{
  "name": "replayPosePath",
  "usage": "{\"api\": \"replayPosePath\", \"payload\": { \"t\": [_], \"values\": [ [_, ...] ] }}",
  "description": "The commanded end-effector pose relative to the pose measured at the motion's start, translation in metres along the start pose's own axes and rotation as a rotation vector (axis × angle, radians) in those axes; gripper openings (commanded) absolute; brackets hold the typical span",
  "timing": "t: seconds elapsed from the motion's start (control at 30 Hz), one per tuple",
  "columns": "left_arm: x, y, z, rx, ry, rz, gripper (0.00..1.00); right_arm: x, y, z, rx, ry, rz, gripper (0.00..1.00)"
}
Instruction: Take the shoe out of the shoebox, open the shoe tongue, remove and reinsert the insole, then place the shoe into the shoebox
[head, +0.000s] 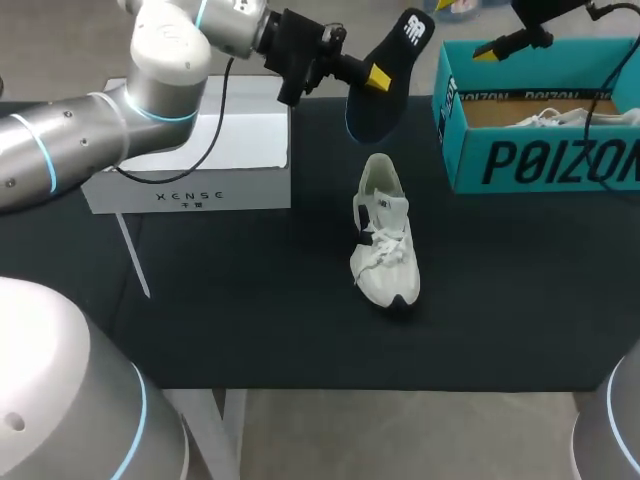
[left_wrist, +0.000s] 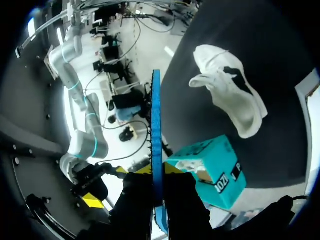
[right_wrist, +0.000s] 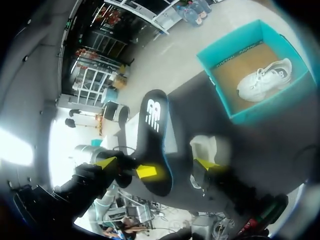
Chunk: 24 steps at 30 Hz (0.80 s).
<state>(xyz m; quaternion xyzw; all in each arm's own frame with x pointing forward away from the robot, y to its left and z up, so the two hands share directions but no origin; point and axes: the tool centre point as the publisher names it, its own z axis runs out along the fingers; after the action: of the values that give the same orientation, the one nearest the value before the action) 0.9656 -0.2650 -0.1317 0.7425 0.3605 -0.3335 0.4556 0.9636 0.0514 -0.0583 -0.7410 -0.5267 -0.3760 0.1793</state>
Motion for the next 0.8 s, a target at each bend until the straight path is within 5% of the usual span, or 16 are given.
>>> {"api": "replayPosePath", "payload": {
  "t": [0.03,0.13,0.57,0.8],
  "values": [
    [-0.009,0.001,-0.004,-0.04,-0.084,0.261,0.0,-0.003,-0.001,0.002,-0.007,0.003,0.008,1.0],
    [-0.013,0.0,-0.004,-0.134,-0.159,0.3,0.0,-0.003,-0.001,0.002,-0.007,0.002,0.012,1.0],
    [-0.013,0.0,-0.004,-0.134,-0.159,0.3,0.0,-0.006,0.005,-0.001,-0.016,0.013,0.044,1.0],
    [-0.03,0.016,-0.019,-0.317,0.002,0.774,0.0,-0.007,0.004,0.001,-0.013,0.012,0.052,1.0]
  ]
}}
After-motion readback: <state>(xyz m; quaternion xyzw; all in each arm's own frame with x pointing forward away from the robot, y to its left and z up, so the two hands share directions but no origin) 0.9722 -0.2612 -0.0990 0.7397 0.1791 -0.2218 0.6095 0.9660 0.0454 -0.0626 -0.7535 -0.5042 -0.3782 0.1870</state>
